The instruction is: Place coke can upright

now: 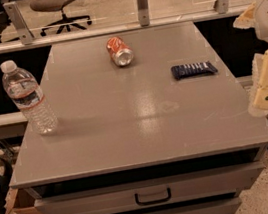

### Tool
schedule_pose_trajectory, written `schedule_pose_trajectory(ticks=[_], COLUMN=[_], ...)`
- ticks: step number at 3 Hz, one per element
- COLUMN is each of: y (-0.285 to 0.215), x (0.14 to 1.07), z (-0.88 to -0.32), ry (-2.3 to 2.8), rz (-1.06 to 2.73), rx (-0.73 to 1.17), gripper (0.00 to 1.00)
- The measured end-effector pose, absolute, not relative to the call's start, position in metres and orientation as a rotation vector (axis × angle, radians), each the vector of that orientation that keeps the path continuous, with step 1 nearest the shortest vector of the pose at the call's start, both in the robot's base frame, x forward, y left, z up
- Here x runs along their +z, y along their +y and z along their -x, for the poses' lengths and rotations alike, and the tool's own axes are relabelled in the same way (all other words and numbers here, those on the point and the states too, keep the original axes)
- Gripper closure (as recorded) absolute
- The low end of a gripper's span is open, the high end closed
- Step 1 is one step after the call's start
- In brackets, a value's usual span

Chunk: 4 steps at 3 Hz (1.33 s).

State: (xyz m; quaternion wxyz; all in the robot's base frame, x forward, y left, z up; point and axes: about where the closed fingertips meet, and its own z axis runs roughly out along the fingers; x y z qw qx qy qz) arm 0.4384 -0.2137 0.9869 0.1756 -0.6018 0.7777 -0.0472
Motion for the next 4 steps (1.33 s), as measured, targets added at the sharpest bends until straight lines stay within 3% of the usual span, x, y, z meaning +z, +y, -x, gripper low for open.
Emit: schedule_pose_trajectory(ticks=[1,3,4], y=[-0.212,-0.18,-0.162], x=[0.99,1.013,1.032], z=[-0.444,-0.54,-0.594], ry=[2.205,2.274,2.229], rz=[1.69,1.356,1.007], rx=[-0.134,-0.026,-0.037], gripper=[0.0,0.0,0.0])
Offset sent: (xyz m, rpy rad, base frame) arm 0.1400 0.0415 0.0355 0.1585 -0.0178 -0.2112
